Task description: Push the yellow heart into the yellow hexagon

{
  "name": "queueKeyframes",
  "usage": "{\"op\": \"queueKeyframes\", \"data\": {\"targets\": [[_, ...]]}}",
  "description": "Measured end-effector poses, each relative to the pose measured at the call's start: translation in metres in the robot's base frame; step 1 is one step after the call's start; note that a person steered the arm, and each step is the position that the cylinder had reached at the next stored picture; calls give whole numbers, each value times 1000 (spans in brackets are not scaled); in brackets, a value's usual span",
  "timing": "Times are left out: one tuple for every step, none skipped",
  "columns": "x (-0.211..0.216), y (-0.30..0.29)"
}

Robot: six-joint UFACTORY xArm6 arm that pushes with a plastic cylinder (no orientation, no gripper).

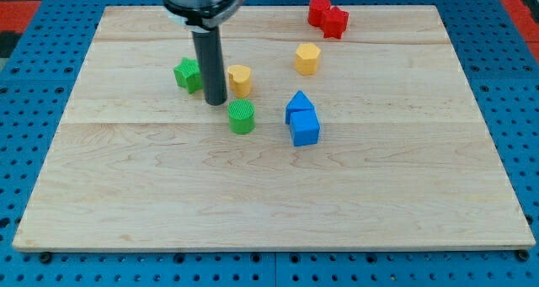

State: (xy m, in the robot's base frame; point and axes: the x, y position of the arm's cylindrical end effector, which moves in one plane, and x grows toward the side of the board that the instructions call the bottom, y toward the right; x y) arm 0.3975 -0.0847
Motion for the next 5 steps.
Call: {"op": "queueKeyframes", "data": {"targets": [[-34, 6], [-52, 48], [-37, 46], [-9, 31], [-3, 59]]}}
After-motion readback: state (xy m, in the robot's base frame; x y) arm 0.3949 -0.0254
